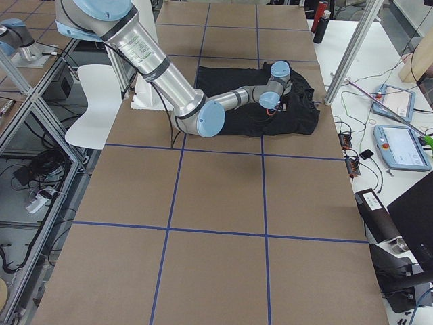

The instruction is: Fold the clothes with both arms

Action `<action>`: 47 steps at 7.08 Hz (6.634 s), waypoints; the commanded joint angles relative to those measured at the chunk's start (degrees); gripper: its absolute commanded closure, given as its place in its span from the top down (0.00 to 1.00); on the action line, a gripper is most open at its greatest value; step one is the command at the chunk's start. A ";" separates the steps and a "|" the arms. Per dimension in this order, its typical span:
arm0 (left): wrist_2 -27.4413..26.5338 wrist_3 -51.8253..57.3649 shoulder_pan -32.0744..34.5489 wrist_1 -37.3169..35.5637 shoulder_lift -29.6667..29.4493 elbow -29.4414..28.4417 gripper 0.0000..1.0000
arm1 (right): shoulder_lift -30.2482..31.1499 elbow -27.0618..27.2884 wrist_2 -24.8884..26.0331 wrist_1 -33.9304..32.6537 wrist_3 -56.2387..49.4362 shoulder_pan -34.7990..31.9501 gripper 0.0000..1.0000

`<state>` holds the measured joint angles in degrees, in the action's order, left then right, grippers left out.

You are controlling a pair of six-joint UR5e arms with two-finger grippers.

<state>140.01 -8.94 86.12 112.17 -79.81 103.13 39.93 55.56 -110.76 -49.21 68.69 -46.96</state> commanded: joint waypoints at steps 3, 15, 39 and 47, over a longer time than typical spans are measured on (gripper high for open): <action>0.00 -5.02 -0.51 1.90 -6.82 -2.30 1.00 | 1.19 3.21 1.87 -0.09 0.22 0.73 1.00; -7.64 -36.50 -25.20 34.38 -51.75 -57.10 0.71 | 31.08 43.41 -11.77 -2.64 6.46 0.02 1.00; -15.09 -59.85 -30.47 35.22 -48.05 -39.40 0.00 | 31.35 42.53 -10.71 -2.73 6.20 0.11 1.00; -32.34 -66.21 -39.36 33.64 -57.48 -44.61 0.79 | 30.74 41.65 -8.61 -3.08 8.55 0.72 1.00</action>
<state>107.91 -75.11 46.84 145.73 -137.63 57.27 71.13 97.42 -120.53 -52.16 75.62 -46.56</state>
